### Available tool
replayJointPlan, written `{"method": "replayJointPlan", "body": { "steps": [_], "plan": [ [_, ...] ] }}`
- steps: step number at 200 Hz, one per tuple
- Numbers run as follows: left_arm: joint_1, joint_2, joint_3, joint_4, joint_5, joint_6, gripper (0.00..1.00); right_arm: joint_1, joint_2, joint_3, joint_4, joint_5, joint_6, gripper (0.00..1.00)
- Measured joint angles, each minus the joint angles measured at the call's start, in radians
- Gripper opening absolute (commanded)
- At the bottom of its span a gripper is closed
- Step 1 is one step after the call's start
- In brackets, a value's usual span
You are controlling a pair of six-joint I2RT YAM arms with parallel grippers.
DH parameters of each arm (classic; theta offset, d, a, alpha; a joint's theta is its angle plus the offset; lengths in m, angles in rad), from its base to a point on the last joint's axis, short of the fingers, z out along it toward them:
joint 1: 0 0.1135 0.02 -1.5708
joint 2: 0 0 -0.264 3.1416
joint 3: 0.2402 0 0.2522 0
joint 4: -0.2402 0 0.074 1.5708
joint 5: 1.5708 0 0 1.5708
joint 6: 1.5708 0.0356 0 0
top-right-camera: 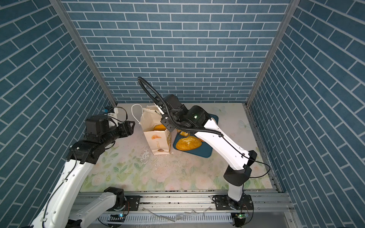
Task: Place the fake bread into the paper bag
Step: 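Move the tongs back over the tray toward the triangular toast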
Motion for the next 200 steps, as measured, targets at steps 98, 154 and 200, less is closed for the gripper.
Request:
{"method": "replayJointPlan", "body": {
  "steps": [98,154,200],
  "plan": [
    [0.0,-0.002,0.0,0.0,0.001,0.001,0.75,-0.341,-0.324,-0.312,0.05,0.13,0.074,0.45],
    [0.0,-0.002,0.0,0.0,0.005,0.001,0.75,-0.565,-0.346,-0.632,0.054,-0.013,0.136,0.46],
    [0.0,-0.005,-0.004,0.003,0.005,0.0,0.75,-0.666,-0.303,-0.804,0.094,-0.118,0.152,0.46]
  ]
}}
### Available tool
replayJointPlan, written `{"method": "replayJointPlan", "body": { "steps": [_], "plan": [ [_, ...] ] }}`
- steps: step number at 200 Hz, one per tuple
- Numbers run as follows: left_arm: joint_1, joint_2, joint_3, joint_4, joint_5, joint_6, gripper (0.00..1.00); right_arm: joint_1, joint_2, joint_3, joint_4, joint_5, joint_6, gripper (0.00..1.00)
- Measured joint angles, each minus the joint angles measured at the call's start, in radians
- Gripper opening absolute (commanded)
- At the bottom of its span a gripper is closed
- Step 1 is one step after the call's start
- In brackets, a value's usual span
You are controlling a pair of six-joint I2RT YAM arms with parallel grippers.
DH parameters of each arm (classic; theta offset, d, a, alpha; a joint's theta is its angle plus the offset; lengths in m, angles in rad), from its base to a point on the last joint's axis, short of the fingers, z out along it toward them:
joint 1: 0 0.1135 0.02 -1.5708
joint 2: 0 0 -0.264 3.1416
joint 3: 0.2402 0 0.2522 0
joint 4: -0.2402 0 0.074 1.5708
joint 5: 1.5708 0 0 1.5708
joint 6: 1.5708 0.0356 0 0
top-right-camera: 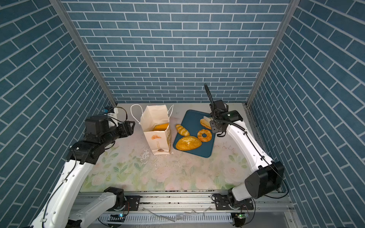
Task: Place the fake bread into the paper bag
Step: 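Move the tongs back over the tray toward the triangular toast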
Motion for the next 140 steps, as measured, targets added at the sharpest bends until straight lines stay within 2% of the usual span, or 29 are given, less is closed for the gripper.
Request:
{"method": "replayJointPlan", "body": {
  "steps": [47,140],
  "plan": [
    [0.0,-0.014,-0.024,0.004,-0.001,0.0,0.75,-0.042,0.078,-0.054,0.039,-0.043,0.002,0.48],
    [0.0,-0.017,-0.025,0.004,-0.001,0.002,0.75,-0.059,0.174,-0.072,0.103,-0.087,0.002,0.48]
  ]
}}
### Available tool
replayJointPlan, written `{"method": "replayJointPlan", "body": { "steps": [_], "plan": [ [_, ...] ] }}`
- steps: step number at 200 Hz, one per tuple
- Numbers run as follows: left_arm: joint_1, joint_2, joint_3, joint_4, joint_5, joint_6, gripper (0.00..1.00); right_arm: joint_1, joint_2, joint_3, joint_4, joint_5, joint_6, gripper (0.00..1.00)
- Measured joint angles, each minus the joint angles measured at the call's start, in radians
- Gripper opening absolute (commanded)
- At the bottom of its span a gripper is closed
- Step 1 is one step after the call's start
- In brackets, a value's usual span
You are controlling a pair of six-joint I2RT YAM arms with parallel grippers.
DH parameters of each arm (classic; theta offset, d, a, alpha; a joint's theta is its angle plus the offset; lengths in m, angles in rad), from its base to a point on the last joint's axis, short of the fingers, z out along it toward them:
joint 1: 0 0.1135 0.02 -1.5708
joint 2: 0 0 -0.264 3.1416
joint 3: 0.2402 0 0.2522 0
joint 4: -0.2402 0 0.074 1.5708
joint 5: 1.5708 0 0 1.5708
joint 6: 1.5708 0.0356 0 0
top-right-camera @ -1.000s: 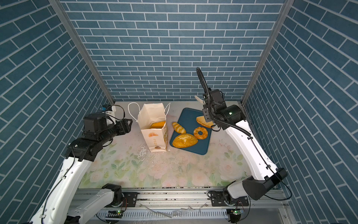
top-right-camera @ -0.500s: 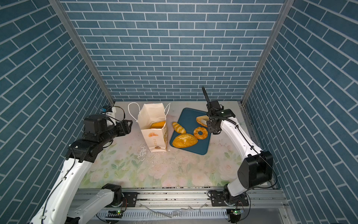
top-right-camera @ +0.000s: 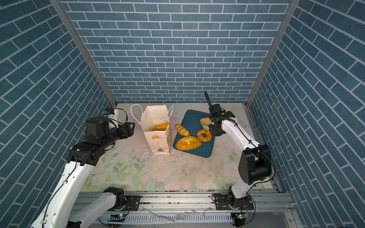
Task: Place the fake bread into the paper bag
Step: 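Move the tongs back over the tray toward the triangular toast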
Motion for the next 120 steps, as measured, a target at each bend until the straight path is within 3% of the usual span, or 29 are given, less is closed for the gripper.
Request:
{"method": "replayJointPlan", "body": {
  "steps": [120],
  "plan": [
    [0.0,0.001,0.0,0.0,-0.004,0.005,0.75,-0.005,0.077,0.004,0.049,-0.023,0.0,0.37]
  ]
}}
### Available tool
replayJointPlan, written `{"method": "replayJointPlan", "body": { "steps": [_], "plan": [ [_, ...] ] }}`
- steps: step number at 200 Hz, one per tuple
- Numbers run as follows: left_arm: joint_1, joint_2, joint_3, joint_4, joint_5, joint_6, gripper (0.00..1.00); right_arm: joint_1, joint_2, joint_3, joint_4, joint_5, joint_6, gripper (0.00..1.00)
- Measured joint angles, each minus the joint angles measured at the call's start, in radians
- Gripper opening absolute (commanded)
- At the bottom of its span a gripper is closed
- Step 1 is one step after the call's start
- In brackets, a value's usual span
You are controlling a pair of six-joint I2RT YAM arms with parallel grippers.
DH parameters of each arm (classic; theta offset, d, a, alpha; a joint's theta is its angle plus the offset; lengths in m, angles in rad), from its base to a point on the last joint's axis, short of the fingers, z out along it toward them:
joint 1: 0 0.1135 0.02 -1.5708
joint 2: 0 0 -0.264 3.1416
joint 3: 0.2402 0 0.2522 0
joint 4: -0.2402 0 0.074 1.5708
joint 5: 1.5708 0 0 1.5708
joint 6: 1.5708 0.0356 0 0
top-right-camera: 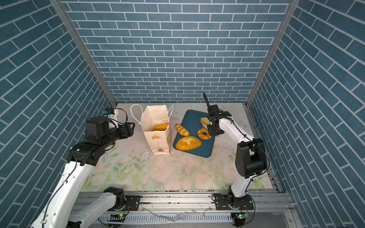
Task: Place the fake bread into the paper bag
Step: 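Move the tongs back over the tray toward the triangular toast, then pinch the triangular toast with the tongs and lift it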
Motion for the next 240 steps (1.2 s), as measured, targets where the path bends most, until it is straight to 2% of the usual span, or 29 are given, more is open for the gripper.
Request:
{"method": "replayJointPlan", "body": {
  "steps": [103,182,240],
  "plan": [
    [0.0,0.014,0.0,0.007,0.003,0.0,0.75,0.002,-0.085,0.0,-0.001,-0.006,0.0,0.26],
    [0.0,0.021,0.0,0.008,0.013,-0.002,0.75,0.023,-0.158,0.005,-0.045,-0.001,0.0,0.23],
    [0.0,0.021,0.0,0.008,0.019,-0.002,0.75,0.107,-0.239,0.233,-0.129,0.041,0.0,0.23]
  ]
}}
